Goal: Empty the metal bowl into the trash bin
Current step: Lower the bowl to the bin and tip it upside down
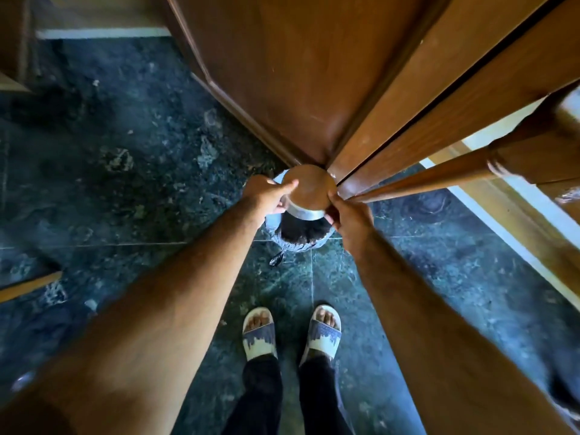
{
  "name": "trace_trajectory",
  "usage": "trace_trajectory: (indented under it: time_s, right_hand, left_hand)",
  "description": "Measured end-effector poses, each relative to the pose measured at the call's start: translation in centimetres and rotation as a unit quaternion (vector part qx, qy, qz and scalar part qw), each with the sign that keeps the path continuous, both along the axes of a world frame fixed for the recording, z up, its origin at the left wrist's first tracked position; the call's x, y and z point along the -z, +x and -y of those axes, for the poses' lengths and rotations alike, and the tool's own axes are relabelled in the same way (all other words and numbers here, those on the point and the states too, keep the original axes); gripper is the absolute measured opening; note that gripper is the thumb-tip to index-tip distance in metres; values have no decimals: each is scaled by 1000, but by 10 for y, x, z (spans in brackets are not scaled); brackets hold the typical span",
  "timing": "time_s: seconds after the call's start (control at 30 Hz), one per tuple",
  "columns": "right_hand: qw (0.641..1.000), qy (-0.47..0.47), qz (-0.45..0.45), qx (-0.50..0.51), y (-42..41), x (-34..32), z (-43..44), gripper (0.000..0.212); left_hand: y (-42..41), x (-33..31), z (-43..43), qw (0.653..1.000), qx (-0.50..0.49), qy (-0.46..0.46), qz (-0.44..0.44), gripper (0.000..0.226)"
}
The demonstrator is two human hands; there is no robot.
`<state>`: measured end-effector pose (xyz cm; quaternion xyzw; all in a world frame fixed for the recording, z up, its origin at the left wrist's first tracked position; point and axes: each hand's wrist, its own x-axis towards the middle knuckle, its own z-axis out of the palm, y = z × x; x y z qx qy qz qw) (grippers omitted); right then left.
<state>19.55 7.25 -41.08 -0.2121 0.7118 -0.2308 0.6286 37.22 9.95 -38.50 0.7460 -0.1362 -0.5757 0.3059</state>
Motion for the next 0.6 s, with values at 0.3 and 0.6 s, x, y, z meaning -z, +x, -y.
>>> trace_trajectory:
  time_s: [0.3,0.6]
  right_hand:
    - [1000,-9,-13,2,-8,-10,-12,18]
    - [1000,-15,10,17,-2,-5,-11,22]
  left_hand:
    - [-11,-7,-17,998,-41,-38,8,25]
    - [-15,-3,-22,996,-19,-49,71,25]
